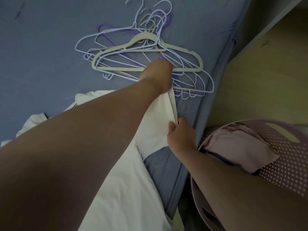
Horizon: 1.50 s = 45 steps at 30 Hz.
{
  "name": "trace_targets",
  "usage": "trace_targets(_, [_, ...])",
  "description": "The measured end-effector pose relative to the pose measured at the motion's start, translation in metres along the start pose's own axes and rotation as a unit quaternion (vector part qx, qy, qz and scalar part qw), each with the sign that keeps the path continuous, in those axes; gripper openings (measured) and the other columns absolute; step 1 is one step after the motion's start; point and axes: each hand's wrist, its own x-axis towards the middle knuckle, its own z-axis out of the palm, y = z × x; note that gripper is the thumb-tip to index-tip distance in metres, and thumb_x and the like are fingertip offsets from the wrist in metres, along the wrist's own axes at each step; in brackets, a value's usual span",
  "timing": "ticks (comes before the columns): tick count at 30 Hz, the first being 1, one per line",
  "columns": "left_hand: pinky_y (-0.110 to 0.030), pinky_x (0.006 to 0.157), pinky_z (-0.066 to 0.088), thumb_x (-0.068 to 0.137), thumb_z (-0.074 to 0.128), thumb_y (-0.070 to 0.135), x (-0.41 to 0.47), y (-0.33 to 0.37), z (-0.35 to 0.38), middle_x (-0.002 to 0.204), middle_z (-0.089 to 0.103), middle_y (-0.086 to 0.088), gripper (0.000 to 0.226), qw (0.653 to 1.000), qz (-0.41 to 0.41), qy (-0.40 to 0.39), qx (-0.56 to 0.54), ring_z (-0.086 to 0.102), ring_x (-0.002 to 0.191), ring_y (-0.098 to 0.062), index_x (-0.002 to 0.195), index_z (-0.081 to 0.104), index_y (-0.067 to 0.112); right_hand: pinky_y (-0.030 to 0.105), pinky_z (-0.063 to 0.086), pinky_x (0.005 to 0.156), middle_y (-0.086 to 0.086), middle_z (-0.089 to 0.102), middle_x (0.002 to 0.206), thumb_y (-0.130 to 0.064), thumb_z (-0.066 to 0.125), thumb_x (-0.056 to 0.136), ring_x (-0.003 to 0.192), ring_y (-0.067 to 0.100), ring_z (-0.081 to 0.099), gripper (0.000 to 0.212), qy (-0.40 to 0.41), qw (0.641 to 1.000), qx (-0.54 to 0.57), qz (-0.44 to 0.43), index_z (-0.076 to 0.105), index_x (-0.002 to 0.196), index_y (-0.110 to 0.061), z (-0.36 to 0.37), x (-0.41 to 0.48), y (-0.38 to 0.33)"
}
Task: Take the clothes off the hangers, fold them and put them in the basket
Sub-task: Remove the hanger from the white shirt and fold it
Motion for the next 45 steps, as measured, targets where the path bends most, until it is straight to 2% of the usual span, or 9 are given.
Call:
trace_targets(11, [-0.032, 0.072, 0.038, 0.094, 0.047, 0.016, 0.011, 0.012, 0.025, 0.111, 0.063, -0.017, 0.022, 0.992, -0.044, 0.007, -0.119, 0.060, 0.100, -0.034, 0.103, 0.064, 0.006, 0.035, 0.041, 0.066, 0.008, 0.066, 0.103, -0.037, 0.031, 0.106, 0.093, 0.031, 0.064, 0.027, 0.020, 0.991, -0.125, -0.040, 0.043, 0.117, -0.015, -0.005, 0.008, 0.004])
trace_targets(16, [-0.026, 0.056, 0.035, 0.082, 0.060, 0.025, -0.039, -0.024, 0.016, 0.083, 0.059, -0.007, 0.015, 0.918, -0.136, 0.197, -0.317, 0.053, 0.074, -0.021, 0.076, 0.055, 0.012, 0.039, 0.048, 0.064, 0.005, 0.062, 0.108, -0.037, 0.039, 0.104, 0.088, 0.031, 0.064, 0.028, 0.061, 0.965, -0.129, -0.219, 0.051, 0.118, -0.016, 0.006, -0.019, -0.008])
trace_targets(21, [-0.023, 0.072, 0.032, 0.080, 0.048, 0.005, -0.099, -0.084, 0.023, 0.103, 0.052, -0.005, 0.014, 0.847, -0.273, 0.266, -0.372, 0.048, 0.082, -0.020, 0.088, 0.051, 0.015, 0.042, 0.055, 0.060, 0.009, 0.060, 0.110, -0.024, 0.053, 0.098, 0.080, 0.033, 0.066, 0.024, -0.024, 0.934, -0.135, -0.331, 0.054, 0.121, -0.015, 0.051, -0.056, -0.035])
trace_targets(24, [-0.019, 0.070, 0.027, 0.082, 0.047, 0.003, -0.141, -0.125, 0.035, 0.114, 0.044, -0.005, 0.022, 0.814, -0.365, 0.276, -0.358, 0.040, 0.074, -0.013, 0.102, 0.050, 0.011, 0.040, 0.057, 0.062, 0.007, 0.058, 0.111, -0.015, 0.054, 0.094, 0.081, 0.027, 0.067, 0.033, -0.063, 0.913, -0.188, -0.357, 0.051, 0.127, -0.015, 0.089, -0.080, -0.050])
trace_targets(28, [-0.031, 0.082, 0.042, 0.085, 0.048, -0.001, -0.183, -0.170, 0.068, 0.131, 0.036, -0.010, 0.036, 0.813, -0.438, 0.167, -0.346, 0.052, 0.094, -0.029, 0.119, 0.043, 0.010, 0.040, 0.052, 0.088, 0.009, 0.048, 0.127, -0.022, 0.046, 0.098, 0.111, 0.030, 0.058, 0.048, -0.214, 0.888, -0.246, -0.323, 0.033, 0.144, -0.017, 0.132, -0.094, -0.056])
trace_targets(31, [-0.043, 0.097, 0.047, 0.089, 0.055, 0.013, -0.209, -0.201, 0.100, 0.136, 0.035, -0.012, 0.044, 0.844, -0.458, 0.045, -0.277, 0.053, 0.116, -0.036, 0.131, 0.042, 0.013, 0.043, 0.044, 0.102, 0.017, 0.038, 0.142, -0.031, 0.043, 0.100, 0.128, 0.035, 0.046, 0.056, -0.308, 0.840, -0.355, -0.272, 0.024, 0.150, -0.015, 0.157, -0.098, -0.052])
trace_targets(34, [-0.045, 0.102, 0.043, 0.093, 0.053, 0.026, -0.232, -0.220, 0.123, 0.139, 0.040, -0.008, 0.047, 0.890, -0.397, -0.029, -0.225, 0.047, 0.126, -0.031, 0.139, 0.043, 0.018, 0.042, 0.044, 0.101, 0.017, 0.040, 0.140, -0.024, 0.041, 0.099, 0.125, 0.035, 0.049, 0.046, -0.255, 0.850, -0.378, -0.266, 0.033, 0.144, -0.016, 0.168, -0.100, -0.050])
trace_targets(39, [-0.041, 0.101, 0.038, 0.095, 0.050, 0.024, -0.260, -0.240, 0.127, 0.139, 0.044, -0.005, 0.043, 0.916, -0.366, 0.022, -0.163, 0.046, 0.126, -0.027, 0.138, 0.045, 0.019, 0.037, 0.047, 0.094, 0.007, 0.055, 0.125, -0.015, 0.041, 0.094, 0.121, 0.028, 0.055, 0.032, -0.186, 0.879, -0.348, -0.265, 0.045, 0.126, -0.017, 0.170, -0.107, -0.077])
trace_targets(45, [-0.040, 0.102, 0.035, 0.092, 0.044, 0.015, -0.293, -0.300, 0.096, 0.134, 0.047, -0.007, 0.038, 0.828, -0.520, 0.150, -0.146, 0.046, 0.124, -0.028, 0.129, 0.049, 0.015, 0.039, 0.048, 0.091, 0.006, 0.055, 0.126, -0.014, 0.045, 0.092, 0.117, 0.030, 0.057, 0.038, -0.222, 0.885, -0.284, -0.294, 0.045, 0.131, -0.019, 0.183, -0.120, -0.118])
